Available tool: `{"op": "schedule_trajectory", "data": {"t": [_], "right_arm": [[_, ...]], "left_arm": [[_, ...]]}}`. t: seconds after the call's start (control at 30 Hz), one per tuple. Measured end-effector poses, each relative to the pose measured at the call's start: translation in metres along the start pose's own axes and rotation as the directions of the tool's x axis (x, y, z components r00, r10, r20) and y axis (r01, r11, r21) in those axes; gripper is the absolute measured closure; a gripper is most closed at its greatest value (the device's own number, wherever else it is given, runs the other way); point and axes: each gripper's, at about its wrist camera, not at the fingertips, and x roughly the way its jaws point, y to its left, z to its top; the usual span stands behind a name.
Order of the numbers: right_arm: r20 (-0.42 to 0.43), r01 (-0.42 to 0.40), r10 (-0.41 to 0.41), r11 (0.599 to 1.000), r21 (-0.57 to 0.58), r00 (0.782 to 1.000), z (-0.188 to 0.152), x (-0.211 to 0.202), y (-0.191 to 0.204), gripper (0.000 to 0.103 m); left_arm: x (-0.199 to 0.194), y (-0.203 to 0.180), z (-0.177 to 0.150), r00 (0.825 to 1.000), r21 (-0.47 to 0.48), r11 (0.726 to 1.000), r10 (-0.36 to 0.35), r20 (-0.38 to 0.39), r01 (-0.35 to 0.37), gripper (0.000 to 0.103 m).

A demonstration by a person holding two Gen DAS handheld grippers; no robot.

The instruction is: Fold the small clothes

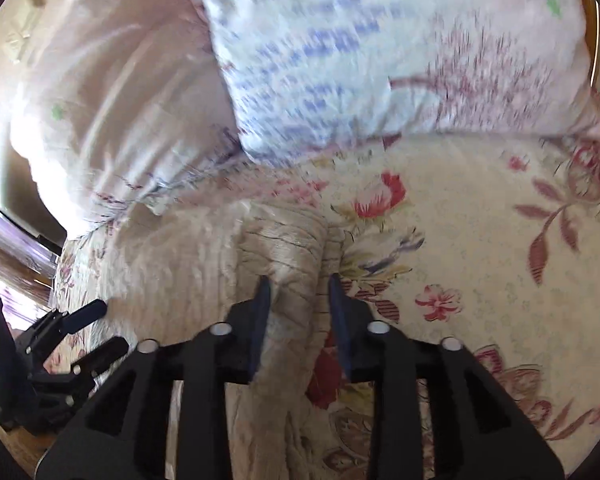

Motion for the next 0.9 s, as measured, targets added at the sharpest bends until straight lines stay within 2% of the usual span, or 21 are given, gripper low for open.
{"op": "schedule_trajectory", "data": {"t": [0.1, 0.2, 0.3, 0.37, 0.5, 0.67, 0.73, 0.77, 0.83, 0.87, 0.9], "right_arm": [[0.083, -0.035, 0.045, 0.993, -0.112, 0.996, -0.015, -0.029, 0.021, 0.068], [0.072, -0.046, 0.065, 0.97, -0.24, 0.995, -0.038, -0.035, 0.048, 0.069], [0.018, -0.016, 0.023, 0.946, -0.325, 1.0, -0.058, -0.025, 0.064, 0.069], [-0.016, 0.041, -0.05, 0.934, -0.355, 0.999, -0.068, -0.012, 0.066, 0.069], [-0.001, 0.119, -0.133, 0.893, -0.433, 0.991, -0.081, -0.005, 0.071, 0.069], [0.029, 0.133, -0.136, 0.873, -0.469, 0.99, -0.088, -0.006, 0.067, 0.068], [0.035, 0.139, -0.139, 0.881, -0.452, 0.99, -0.087, -0.01, 0.068, 0.068], [0.045, 0.142, -0.136, 0.889, -0.435, 0.99, -0.087, -0.015, 0.069, 0.066], [0.101, 0.156, -0.126, 0.905, -0.397, 0.987, -0.092, -0.035, 0.07, 0.052], [0.129, 0.172, -0.132, 0.91, -0.376, 0.983, -0.096, -0.042, 0.069, 0.034], [0.155, 0.189, -0.143, 0.919, -0.346, 0.978, -0.099, -0.049, 0.066, 0.023]], "left_arm": [[-0.018, 0.011, -0.014, 0.999, -0.016, 0.999, 0.043, 0.027, -0.042, 0.036], [-0.019, 0.024, -0.033, 0.998, -0.04, 0.997, 0.068, -0.003, -0.068, 0.035], [-0.011, 0.03, -0.048, 0.997, -0.052, 0.996, 0.072, -0.042, -0.074, 0.035], [-0.008, 0.029, -0.056, 0.996, -0.043, 0.996, 0.082, -0.046, -0.084, 0.032], [0.0, 0.033, -0.066, 0.994, -0.043, 0.995, 0.087, -0.068, -0.09, 0.029], [0.007, 0.035, -0.067, 0.992, -0.037, 0.994, 0.1, -0.073, -0.103, 0.025], [0.0, 0.034, -0.067, 0.992, -0.055, 0.993, 0.105, -0.064, -0.108, 0.025], [-0.007, 0.032, -0.068, 0.993, -0.057, 0.992, 0.111, -0.047, -0.114, 0.025], [-0.022, 0.026, -0.074, 0.991, -0.053, 0.99, 0.133, -0.013, -0.133, 0.025], [-0.028, 0.023, -0.079, 0.99, -0.059, 0.989, 0.139, -0.001, -0.138, 0.025], [-0.034, 0.02, -0.085, 0.99, -0.076, 0.987, 0.142, 0.013, -0.141, 0.022]]}}
